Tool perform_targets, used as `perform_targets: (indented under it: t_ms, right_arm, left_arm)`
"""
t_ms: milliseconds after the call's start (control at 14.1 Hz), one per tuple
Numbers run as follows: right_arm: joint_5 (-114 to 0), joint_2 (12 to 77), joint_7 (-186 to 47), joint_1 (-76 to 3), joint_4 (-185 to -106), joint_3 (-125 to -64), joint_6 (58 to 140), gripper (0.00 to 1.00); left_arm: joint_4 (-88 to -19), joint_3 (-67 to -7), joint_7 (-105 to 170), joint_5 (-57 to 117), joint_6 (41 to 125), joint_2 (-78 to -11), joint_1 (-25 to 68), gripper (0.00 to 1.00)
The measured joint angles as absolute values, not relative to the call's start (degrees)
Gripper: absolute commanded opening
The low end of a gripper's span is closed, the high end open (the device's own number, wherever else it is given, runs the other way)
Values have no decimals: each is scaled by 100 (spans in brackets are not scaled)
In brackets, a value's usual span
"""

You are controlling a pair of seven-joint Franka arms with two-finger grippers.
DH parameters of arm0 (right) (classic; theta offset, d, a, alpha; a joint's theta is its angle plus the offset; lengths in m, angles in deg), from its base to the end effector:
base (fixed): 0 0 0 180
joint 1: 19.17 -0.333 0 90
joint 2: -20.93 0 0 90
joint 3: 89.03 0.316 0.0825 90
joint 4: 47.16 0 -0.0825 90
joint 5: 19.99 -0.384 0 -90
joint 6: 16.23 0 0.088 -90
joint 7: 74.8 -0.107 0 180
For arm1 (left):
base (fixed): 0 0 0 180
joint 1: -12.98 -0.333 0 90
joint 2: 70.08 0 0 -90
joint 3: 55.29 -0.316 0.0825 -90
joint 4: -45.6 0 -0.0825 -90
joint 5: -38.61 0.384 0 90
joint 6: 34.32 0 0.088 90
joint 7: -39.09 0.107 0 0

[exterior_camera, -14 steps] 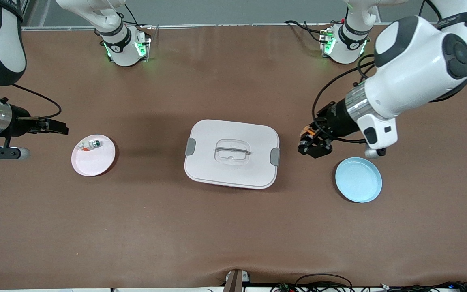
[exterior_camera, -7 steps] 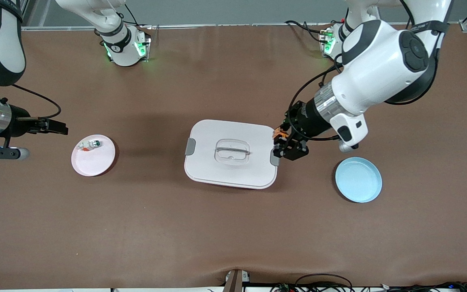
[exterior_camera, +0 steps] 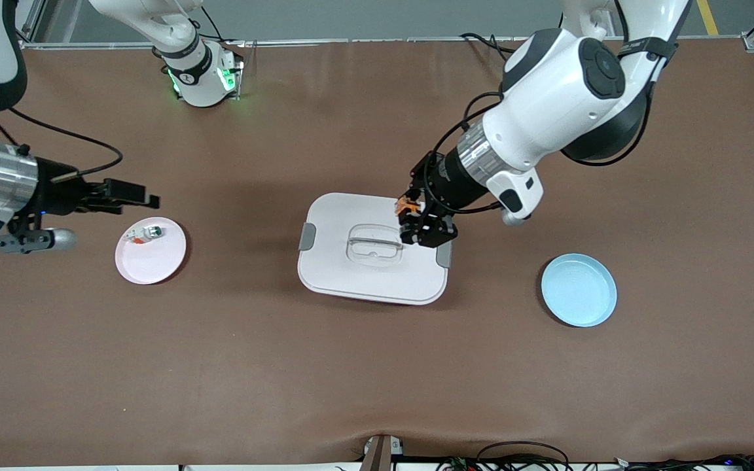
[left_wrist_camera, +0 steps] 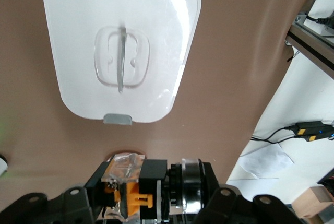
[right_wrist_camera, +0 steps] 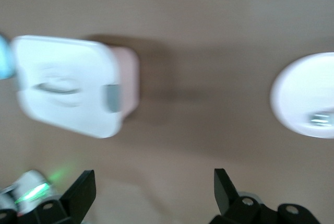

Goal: Transfer orange switch to right arm and place
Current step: 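Carry the switch with the left gripper over the white box, then reach the right gripper toward the switch held by the left gripper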

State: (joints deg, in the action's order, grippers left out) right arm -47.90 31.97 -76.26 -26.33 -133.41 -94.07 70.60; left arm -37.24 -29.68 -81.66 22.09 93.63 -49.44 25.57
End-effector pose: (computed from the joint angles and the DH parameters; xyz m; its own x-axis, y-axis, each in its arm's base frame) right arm 0.5988 0.0792 0.5517 0.9818 0.0382 -0.1863 -0.0496 -0.8942 -0.4448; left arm 0.5752 -0.3982 0.5524 -0.0114 0.8283 -0.5602 0.9887 0.0931 0.1175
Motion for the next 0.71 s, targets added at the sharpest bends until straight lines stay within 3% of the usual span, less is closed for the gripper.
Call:
perform_targets:
  t_ms: [711]
  right_arm:
    - [-6576, 3270, -7629, -3859, -13401, -9362, 8333, 100]
  left_arm:
    - [-3722, -2970, -8428, 2209, 10164, -4731, 2855, 40]
